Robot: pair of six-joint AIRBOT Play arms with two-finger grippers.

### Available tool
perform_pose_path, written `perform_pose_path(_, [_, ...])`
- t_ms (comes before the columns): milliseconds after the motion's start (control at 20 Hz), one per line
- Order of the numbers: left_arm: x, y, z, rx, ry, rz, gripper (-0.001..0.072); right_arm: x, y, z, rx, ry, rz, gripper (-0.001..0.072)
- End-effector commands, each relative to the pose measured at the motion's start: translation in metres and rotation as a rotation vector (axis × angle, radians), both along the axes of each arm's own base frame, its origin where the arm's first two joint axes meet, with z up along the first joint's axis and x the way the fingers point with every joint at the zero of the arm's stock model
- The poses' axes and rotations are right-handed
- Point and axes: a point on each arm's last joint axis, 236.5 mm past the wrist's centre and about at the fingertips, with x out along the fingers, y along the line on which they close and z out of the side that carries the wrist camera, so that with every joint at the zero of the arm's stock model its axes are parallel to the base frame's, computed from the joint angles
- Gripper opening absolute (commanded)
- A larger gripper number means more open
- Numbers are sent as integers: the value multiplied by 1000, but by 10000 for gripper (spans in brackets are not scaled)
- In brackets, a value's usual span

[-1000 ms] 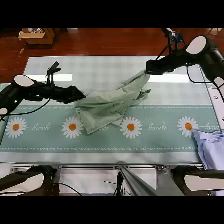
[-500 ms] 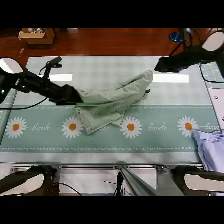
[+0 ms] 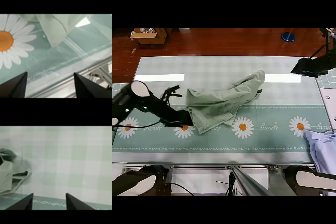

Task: Fold the shirts.

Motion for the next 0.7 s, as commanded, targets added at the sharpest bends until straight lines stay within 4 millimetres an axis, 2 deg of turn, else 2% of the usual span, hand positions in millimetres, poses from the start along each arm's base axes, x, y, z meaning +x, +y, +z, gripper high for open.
perform_pose_path(0, [12, -27, -31, -26, -40, 63, 695, -2, -11, 0, 5, 2, -21, 484])
perform_pose_path(100, [22, -41, -41, -43, -59, 91, 695, -2, -10, 0, 5, 1, -20, 484])
perform_pose_path(250, [27, -52, -61, -37, -50, 109, 683, -1, -11, 1, 2, -4, -20, 483])
perform_pose_path(300, [29, -54, -65, -39, -47, 122, 582, 0, -11, 1, 1, -6, -22, 483])
perform_pose_path(350, [30, -57, -66, -49, -36, 135, 242, 0, -12, 1, 1, -7, -22, 483])
perform_pose_path(400, [30, -59, -65, -60, -39, 127, 24, 0, -12, 1, 0, -7, -23, 483])
perform_pose_path(500, [28, -61, -56, -82, -47, 75, 24, 1, -17, -3, -19, -3, -23, 483])
perform_pose_path(550, [26, -62, -47, -97, -36, 54, 24, 1, -17, -10, -12, 16, -19, 483])
perform_pose_path(650, [23, -65, -23, -132, -50, -2, 23, -3, -6, -33, 74, 84, 5, 484])
